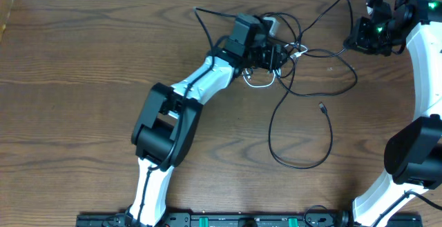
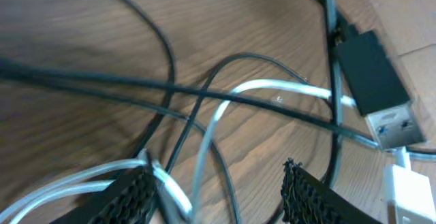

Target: Untangle cables

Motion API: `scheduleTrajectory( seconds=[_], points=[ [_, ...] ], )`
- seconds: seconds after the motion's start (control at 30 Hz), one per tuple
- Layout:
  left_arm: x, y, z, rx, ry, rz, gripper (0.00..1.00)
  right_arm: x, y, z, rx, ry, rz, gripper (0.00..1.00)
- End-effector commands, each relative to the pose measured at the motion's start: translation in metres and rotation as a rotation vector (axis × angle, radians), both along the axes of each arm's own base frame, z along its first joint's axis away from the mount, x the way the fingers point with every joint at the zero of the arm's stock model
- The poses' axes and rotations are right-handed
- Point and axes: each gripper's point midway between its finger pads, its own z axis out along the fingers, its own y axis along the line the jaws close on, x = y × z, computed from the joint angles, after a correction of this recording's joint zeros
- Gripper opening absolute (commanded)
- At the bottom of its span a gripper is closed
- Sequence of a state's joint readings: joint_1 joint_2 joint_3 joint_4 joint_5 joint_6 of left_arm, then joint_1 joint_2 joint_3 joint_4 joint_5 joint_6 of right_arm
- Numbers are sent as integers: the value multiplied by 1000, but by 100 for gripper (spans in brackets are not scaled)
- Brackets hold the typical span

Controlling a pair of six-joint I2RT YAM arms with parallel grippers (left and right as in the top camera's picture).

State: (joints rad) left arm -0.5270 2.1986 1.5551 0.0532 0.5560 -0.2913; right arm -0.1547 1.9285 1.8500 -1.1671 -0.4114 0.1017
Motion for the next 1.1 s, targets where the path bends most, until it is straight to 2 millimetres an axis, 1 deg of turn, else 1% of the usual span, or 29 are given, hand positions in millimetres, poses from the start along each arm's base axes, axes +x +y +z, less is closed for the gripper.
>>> scheduleTrajectory(
  seconds=[0.0,0.03,0.1,0.2,0.27,0.3,0.37,0.4,0.47,0.53,0.63,0.73,0.9,0.97,1.07],
  points=[
    [1,-6,-18,51,-13,31,63,-4,4,8,-1,-19,20,1],
    [1,-7,-22,66,-15,40,63,-4,4,8,-1,-17,20,1],
    [-1,-8,-29,87,-13,48,59,-5,4,8,0,-13,20,1],
    [-1,-10,-29,90,-17,50,51,-5,4,8,0,-12,20,1],
    [1,-9,-28,86,-25,53,40,-5,4,8,-1,-13,21,1],
    [3,-7,-28,90,-28,63,33,-5,4,8,-3,-15,26,1],
    [8,0,-31,113,-30,94,19,-6,5,7,-3,-12,26,1],
    [11,6,-31,123,-30,111,9,-6,5,7,-3,-10,27,1],
    [19,21,-28,140,-23,150,7,-7,5,7,-2,-8,27,1],
    [25,38,-20,155,-16,186,8,-8,3,6,-12,-2,22,1],
    [34,69,2,181,-17,256,8,-9,-3,4,-44,7,11,1],
    [35,95,31,193,-23,300,8,-9,-6,3,-61,10,4,1],
    [25,132,87,205,-58,341,8,-11,-18,-2,-112,44,-74,1],
    [21,146,112,203,-92,352,8,-11,-19,-2,-116,45,-76,1],
    [13,160,146,185,-138,374,8,-11,-21,-2,-120,52,-90,1]
  ],
)
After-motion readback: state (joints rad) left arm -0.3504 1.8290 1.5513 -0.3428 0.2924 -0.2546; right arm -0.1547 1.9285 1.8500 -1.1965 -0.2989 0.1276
